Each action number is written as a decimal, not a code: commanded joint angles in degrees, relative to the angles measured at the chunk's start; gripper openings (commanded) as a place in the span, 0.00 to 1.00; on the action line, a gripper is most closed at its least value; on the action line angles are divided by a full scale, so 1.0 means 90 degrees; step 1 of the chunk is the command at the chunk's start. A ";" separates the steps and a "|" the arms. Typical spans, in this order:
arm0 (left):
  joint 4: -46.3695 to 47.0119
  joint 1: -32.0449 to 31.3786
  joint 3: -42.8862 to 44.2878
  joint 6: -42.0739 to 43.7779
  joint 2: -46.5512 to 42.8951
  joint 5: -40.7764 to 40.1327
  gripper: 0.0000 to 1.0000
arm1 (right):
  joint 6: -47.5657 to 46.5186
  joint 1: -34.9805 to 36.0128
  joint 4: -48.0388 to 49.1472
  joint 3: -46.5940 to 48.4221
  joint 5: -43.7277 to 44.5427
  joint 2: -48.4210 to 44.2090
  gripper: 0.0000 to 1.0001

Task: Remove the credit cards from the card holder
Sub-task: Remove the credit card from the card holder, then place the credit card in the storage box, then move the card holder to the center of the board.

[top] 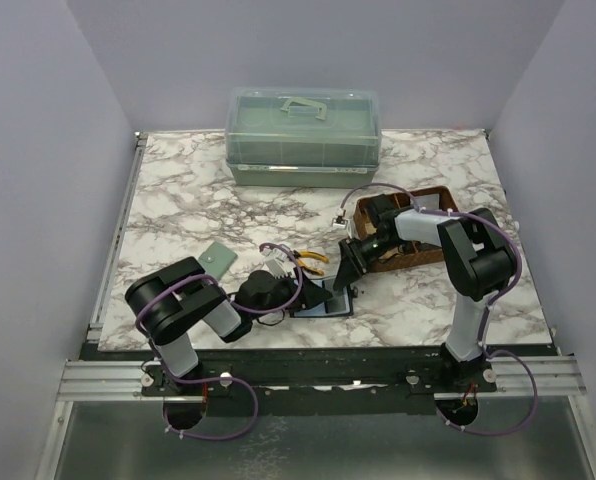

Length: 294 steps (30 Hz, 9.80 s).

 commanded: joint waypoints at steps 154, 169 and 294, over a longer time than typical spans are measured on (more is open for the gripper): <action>-0.3968 0.0843 -0.1135 0.0157 -0.5629 0.0105 0.00 | 0.0195 -0.0061 0.0604 -0.0268 -0.1346 0.0185 0.00; -0.5500 0.0892 -0.0771 0.0606 -0.6948 0.0066 0.00 | -0.0457 0.0420 0.0236 0.0056 0.0956 -0.0714 0.57; -0.7917 -0.1528 0.3366 -0.0120 -0.0798 -0.3077 0.70 | 0.0824 -0.0392 0.1081 -0.1210 0.1221 -0.1916 0.55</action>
